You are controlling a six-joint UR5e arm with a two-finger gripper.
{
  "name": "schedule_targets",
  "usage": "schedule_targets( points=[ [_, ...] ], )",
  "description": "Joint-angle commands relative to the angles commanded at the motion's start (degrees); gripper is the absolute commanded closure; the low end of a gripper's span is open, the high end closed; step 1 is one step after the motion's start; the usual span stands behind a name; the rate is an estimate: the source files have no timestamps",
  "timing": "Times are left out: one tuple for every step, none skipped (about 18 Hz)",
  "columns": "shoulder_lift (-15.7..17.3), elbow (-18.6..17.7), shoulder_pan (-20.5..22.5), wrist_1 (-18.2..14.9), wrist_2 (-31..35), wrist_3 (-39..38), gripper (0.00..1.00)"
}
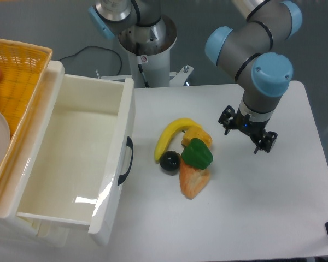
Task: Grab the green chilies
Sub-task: 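Move the open gripper over the green bell pepper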
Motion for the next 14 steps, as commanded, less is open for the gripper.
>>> schedule_targets(
  points=[
    [0.00, 0.00, 0.00, 0.00, 0.00, 0.00, 0.00],
    [0.00, 0.00, 0.00, -0.09, -0.26, -0.09, 0.00],
    [0.00, 0.00, 0.00, -0.09, -0.52, -0.09, 0.00],
    [0.17, -0.17, -0.09, -0.09, -0.35, -0.17, 0.00],
    [0.26, -0.78, -0.17, -0.09, 0.00, -0.70, 0.00],
    [0.18, -1.66, -0.26, 0.26, 0.09, -0.70, 0.00],
    [0.35, -2.71, -0.18, 0.70, 0.09, -0.96, 0.00],
    [0.44, -3.59, -0.26, 0.88, 0.26, -1.31, 0.00],
    [0.53, -4.13, -0.09, 0.88, 0.18, -1.49, 0.00],
    [0.53, -4.48, 0.17, 0.97, 0.00, -1.49, 0.00],
    [0.70, -5.09, 0.44, 0.79, 0.26, -2.02, 0.00],
    [0.97, -5.62, 0.53, 0.79, 0.18, -3.33, 0.00],
    [1.14, -6.50, 1.14, 0.79, -0.09, -4.38, 0.00],
    [1.67, -7.29, 2.10, 0.79, -0.35, -4.74, 0.00]
  ],
)
